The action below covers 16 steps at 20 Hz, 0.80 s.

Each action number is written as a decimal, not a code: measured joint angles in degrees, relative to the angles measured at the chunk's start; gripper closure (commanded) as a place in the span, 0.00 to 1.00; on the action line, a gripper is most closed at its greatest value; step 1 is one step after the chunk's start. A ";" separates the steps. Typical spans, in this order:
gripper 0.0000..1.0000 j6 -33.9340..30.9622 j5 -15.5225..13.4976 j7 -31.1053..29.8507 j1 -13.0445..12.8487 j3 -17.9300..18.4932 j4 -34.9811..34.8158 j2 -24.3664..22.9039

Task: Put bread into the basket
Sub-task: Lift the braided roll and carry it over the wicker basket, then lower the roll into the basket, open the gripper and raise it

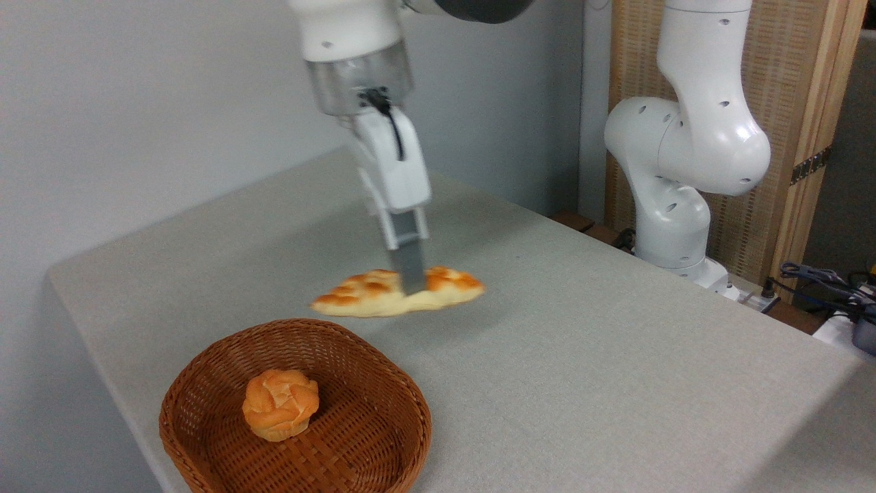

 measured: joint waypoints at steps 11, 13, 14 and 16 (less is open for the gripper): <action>0.00 12.81 -0.91 -5.87 -0.13 -0.27 7.89 10.98; 0.00 13.40 -0.48 -5.87 -0.14 -0.27 7.89 11.53; 0.00 13.60 -0.26 -5.87 -0.14 -0.27 7.89 11.79; 0.00 13.80 -0.11 -5.87 -0.15 -0.41 7.90 11.98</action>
